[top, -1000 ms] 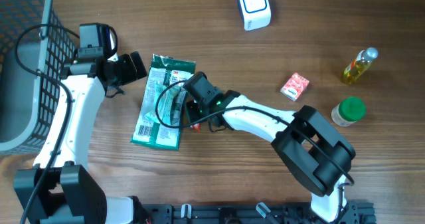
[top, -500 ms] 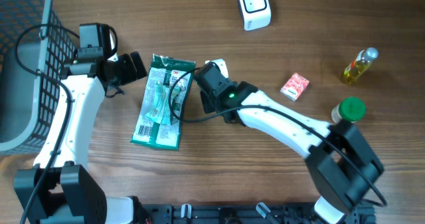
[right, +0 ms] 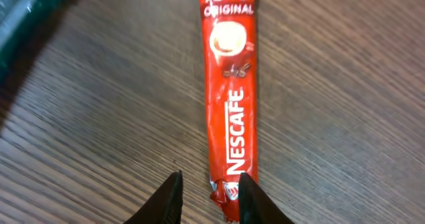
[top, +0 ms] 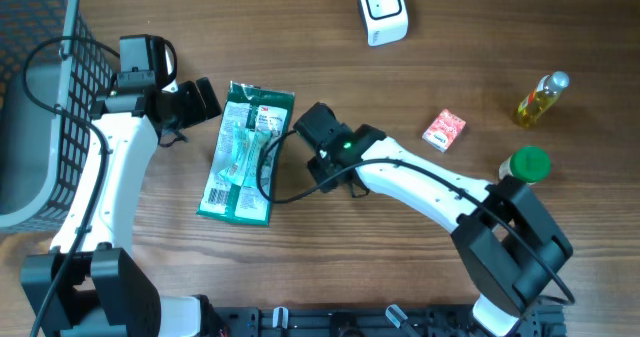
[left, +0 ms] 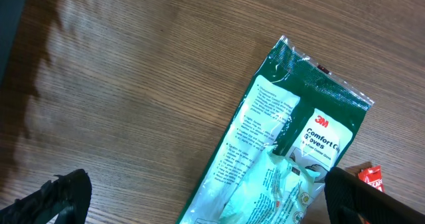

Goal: Scan the item barcode
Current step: 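Reach the right gripper to the red Nescafe sachet and grasp it, then lift the Nescafe sachet with the right gripper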

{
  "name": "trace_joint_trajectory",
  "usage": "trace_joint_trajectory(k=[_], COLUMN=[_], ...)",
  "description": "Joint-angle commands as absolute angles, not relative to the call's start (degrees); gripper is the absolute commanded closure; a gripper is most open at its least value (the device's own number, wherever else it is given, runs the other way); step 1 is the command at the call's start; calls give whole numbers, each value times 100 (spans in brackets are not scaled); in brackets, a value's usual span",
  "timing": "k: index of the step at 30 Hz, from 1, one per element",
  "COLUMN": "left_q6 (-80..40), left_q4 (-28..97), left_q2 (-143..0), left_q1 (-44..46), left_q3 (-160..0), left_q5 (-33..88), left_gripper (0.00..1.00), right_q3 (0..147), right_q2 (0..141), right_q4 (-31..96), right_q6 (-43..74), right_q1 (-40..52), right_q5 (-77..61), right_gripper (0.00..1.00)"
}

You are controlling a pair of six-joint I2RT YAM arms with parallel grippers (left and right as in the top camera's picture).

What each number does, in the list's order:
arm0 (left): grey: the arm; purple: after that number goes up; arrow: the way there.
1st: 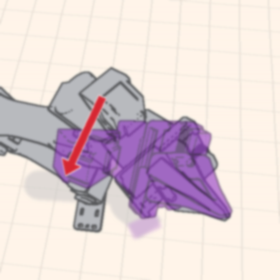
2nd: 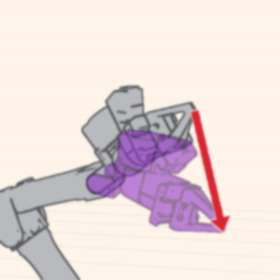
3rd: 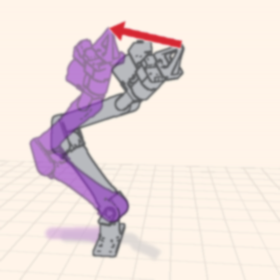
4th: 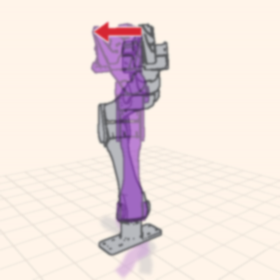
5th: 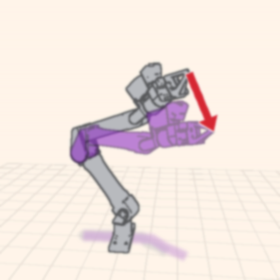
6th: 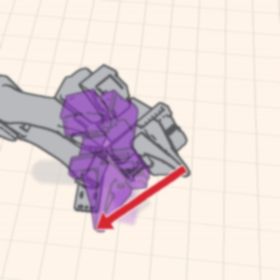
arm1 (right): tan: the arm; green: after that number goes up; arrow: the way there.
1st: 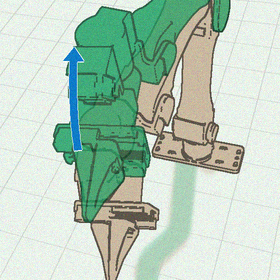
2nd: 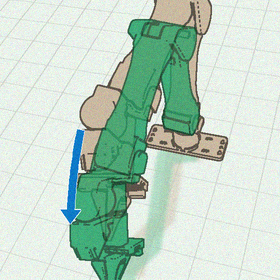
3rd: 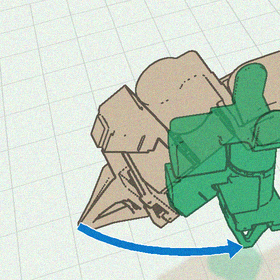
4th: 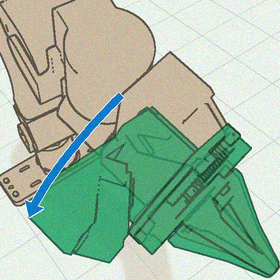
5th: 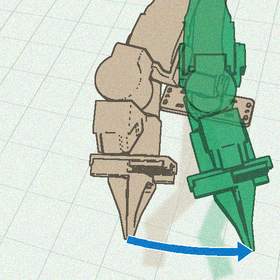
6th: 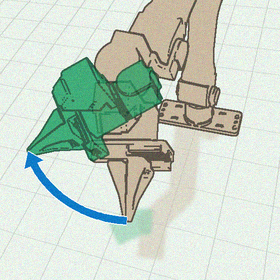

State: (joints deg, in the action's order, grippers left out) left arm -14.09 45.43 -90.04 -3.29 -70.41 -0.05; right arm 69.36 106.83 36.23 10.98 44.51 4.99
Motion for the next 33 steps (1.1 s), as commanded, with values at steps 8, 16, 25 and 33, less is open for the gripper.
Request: trace_joint_trajectory(k=[8,16,25,33], left_q6=[-1439,-1437,-1437,-1439], left_q4=[4543,4543,4543,4543], left_q2=[-8978,-8978,-8978,-8978], left_q1=[-344,-344,-344,-344], left_q3=[-7083,-7083,-7083,-7083], left_q5=[40,40,40,40], left_gripper=[0,0,0,0], right_q3=[6886,6888,6888,6923], right_q2=[10875,11045,11231,11229], right_q4=[3835,3736,3625,3686], right_q6=[320,294,279,148], right_q1=[4458,4403,4318,4316], right_q5=[440,521,545,502], right_gripper=[73,62,62,96])
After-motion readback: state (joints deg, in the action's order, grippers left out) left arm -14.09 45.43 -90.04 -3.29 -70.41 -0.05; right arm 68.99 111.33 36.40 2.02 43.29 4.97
